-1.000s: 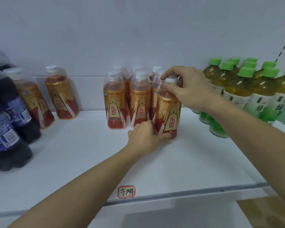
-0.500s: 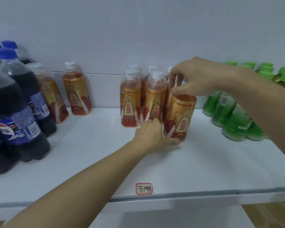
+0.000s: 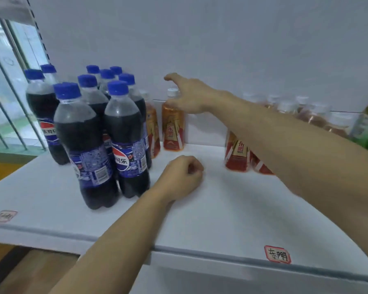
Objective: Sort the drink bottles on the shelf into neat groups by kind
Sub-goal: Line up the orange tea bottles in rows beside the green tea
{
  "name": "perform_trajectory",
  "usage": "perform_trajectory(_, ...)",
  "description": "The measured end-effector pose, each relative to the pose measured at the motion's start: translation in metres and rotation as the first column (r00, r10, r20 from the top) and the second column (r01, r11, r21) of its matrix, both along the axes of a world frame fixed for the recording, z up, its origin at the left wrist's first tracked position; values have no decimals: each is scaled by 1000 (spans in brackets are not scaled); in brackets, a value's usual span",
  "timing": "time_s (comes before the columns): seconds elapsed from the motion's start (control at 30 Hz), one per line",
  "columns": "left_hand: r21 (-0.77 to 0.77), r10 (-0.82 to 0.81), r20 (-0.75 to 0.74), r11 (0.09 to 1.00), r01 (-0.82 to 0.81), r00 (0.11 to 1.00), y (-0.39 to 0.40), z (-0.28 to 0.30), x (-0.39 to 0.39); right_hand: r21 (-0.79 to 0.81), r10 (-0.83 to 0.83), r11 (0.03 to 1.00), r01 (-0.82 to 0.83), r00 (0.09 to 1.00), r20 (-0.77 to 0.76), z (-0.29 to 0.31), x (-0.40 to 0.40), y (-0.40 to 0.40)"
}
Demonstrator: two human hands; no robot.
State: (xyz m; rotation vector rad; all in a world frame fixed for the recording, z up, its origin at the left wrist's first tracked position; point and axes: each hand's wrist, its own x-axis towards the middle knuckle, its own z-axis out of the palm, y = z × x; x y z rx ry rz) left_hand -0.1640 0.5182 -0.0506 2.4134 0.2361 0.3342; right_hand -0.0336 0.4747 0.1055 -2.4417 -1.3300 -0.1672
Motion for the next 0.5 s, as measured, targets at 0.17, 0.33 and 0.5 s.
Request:
perform_trajectory(0.17,65,-60,4,996,60,998,5,-6,1,79,-168,984,162,982,82,-22,11,37)
perform_trajectory(0.33,35,16,116,999,-20,993,3,-3,-4,230,-126,968,100,987,100,-22,1,10)
perform_trajectory(0.5,-196,231,511,969,-149,828,-14,18,-16,357,-107,933,39,979,175,15,-31,-62)
